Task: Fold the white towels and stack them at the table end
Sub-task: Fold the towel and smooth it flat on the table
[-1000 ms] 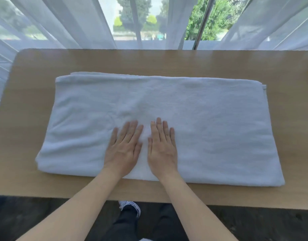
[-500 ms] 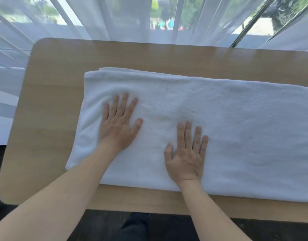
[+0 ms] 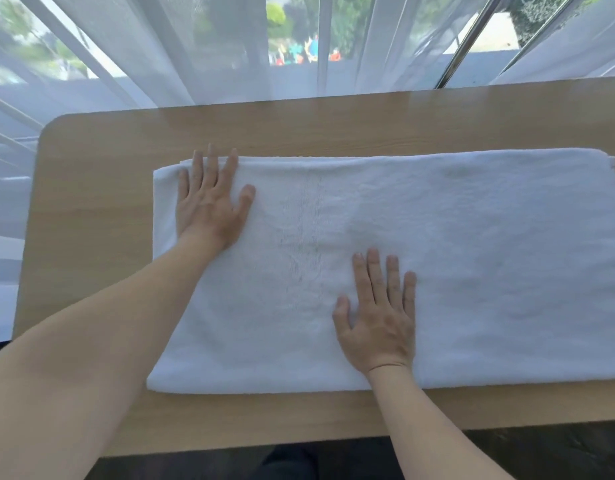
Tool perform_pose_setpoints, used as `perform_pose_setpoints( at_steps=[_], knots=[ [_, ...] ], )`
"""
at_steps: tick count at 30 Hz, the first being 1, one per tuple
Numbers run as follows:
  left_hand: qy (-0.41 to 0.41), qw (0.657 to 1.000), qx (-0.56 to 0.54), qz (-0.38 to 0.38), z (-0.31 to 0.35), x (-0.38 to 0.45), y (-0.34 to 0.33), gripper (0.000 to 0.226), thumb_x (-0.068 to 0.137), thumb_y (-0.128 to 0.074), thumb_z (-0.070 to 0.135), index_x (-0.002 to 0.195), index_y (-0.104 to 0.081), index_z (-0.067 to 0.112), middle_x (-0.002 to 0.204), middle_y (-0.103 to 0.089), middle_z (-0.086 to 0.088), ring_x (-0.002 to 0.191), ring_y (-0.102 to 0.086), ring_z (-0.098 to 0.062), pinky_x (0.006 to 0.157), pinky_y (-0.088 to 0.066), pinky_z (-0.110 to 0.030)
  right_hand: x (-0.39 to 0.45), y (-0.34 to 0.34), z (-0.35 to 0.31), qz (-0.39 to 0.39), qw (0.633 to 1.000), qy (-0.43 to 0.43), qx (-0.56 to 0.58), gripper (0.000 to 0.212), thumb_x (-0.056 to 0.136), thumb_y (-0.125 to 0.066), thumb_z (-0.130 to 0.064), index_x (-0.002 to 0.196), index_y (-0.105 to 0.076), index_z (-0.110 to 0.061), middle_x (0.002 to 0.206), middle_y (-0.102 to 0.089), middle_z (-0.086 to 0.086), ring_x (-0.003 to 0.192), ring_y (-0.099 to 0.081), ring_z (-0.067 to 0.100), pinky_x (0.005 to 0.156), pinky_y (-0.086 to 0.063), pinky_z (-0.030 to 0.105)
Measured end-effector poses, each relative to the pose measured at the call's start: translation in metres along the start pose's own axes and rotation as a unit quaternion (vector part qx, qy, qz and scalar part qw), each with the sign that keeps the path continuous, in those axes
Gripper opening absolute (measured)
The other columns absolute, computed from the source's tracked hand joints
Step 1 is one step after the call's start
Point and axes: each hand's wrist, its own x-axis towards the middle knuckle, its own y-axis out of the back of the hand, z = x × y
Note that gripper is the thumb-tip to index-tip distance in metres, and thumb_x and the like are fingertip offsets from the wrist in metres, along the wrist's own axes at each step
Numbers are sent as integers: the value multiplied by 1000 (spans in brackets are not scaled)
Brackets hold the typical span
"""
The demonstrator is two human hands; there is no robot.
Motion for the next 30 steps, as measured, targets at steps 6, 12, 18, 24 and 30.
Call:
perform_pose_setpoints(
  at_steps=[6,12,18,24,30],
  knots=[
    [-219,972,-79,-31,127,-75,-22,66,100,-15,55,160,-5,30,169,-1,-3,155,7,-26,125,6,-45,1,0,-1,15,1000,-3,0,70,98,-36,-44,159,-21,-13,167,-15,5,155,-8,27,124,-10,54],
    [-326,944,16,-54,156,-40,-30,55,106,-12,43,160,-9,37,169,-1,11,156,6,-19,124,10,-42,2,-3,0,47,999,-4,7,63,97,-36,-36,154,-34,-10,163,-27,6,154,-14,28,124,-13,53],
    [-236,971,7,-31,143,9,-23,56,106,-8,46,160,-3,35,169,-3,7,156,3,-21,124,8,-43,1,-2,-2,60,998,-5,31,64,93,-37,-30,155,-33,-12,163,-27,5,154,-14,28,124,-14,53],
    [-161,987,-1,-15,122,10,-15,59,105,-12,48,161,-3,31,170,2,1,156,7,-23,124,10,-42,0,-2,0,62,997,-3,34,65,93,-38,-30,155,-33,-13,164,-27,4,154,-13,26,124,-14,53],
    [-133,990,-46,-31,67,-124,-33,66,102,-17,53,162,-4,28,169,5,1,155,9,-22,124,11,-41,2,-3,0,52,998,-4,24,67,93,-36,-31,157,-29,-14,165,-23,4,154,-12,26,124,-12,53]
  ],
)
